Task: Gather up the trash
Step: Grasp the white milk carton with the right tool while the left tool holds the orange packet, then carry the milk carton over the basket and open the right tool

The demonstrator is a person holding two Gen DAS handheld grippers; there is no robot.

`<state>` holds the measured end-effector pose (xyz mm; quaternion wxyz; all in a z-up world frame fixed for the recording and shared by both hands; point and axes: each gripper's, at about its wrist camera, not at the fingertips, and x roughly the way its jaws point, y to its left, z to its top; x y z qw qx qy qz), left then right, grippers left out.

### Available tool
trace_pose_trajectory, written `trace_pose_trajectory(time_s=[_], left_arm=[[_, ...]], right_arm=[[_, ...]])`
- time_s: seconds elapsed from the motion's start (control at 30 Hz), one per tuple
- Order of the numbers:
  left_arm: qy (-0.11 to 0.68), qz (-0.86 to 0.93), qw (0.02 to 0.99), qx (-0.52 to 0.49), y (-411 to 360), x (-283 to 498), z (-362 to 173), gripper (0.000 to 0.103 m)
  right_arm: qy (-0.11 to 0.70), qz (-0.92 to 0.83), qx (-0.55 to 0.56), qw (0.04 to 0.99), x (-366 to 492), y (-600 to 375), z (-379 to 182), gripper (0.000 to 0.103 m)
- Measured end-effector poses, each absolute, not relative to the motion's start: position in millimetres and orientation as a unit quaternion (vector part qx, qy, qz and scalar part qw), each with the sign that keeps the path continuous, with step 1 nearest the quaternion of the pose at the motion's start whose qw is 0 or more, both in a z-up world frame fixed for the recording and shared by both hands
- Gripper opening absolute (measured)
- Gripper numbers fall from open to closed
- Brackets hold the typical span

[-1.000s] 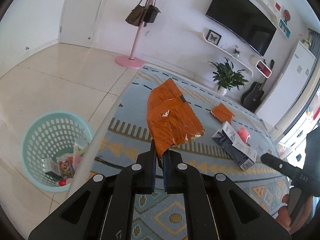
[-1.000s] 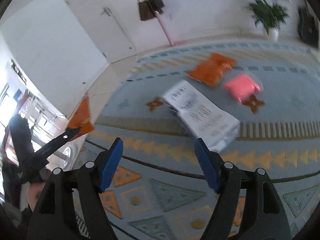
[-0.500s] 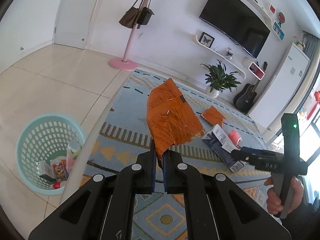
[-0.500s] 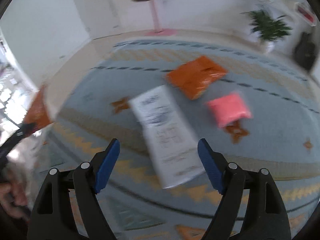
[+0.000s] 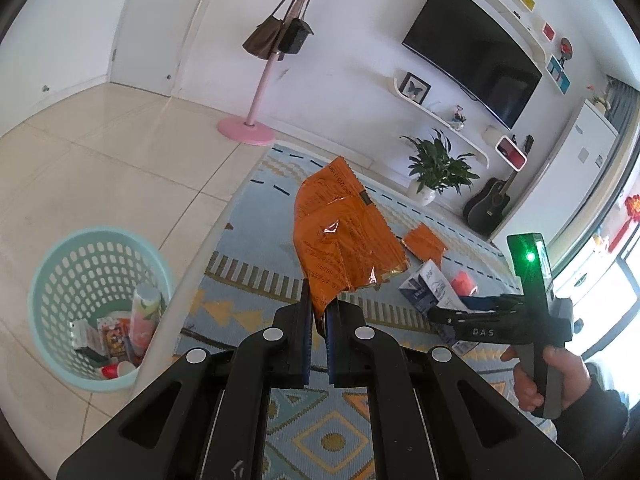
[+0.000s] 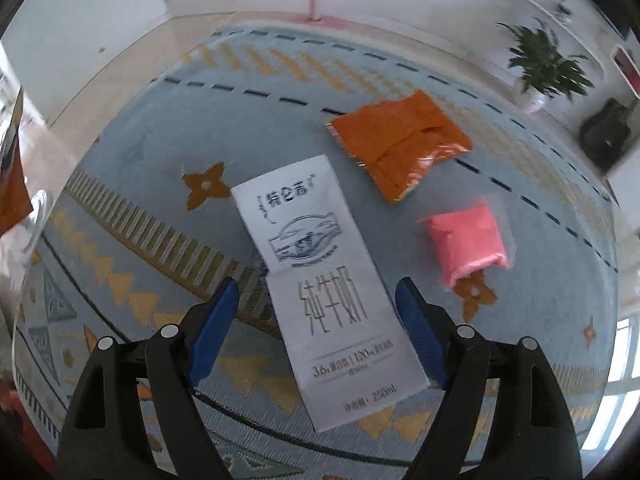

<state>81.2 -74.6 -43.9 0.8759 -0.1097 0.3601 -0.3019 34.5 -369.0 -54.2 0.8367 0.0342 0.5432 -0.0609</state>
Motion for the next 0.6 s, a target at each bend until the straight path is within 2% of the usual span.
trace_pose_trajectory(time_s=[0.07,0.13,0.4,0.6], left_arm=[[0.365,-0.307,0.871,-0.120,-74.7,83.2,-44.3,0.004],[0.366,-0.311,0.868,-0.125,-75.1,83.3,-43.8,0.004],[0.353,-0.300,0.869,-0.176,-41.9,83.0,-32.7,0.004],[0.335,-0.292,0.875,-0.190,18.0,102.3,1.5,0.004]], right_arm=[[0.547,-0.047,0.031,0.835,36.6,-367.5,-56.9,0.055],[0.544,-0.023,0.041,0.838,37.4,-363.1,-58.5,0.051],[0.525,0.046,0.034,0.849,52.5,-282.5,-45.6,0.049],[0.477,0.098,0.032,0.873,74.5,-212.3,-0.7,0.049]])
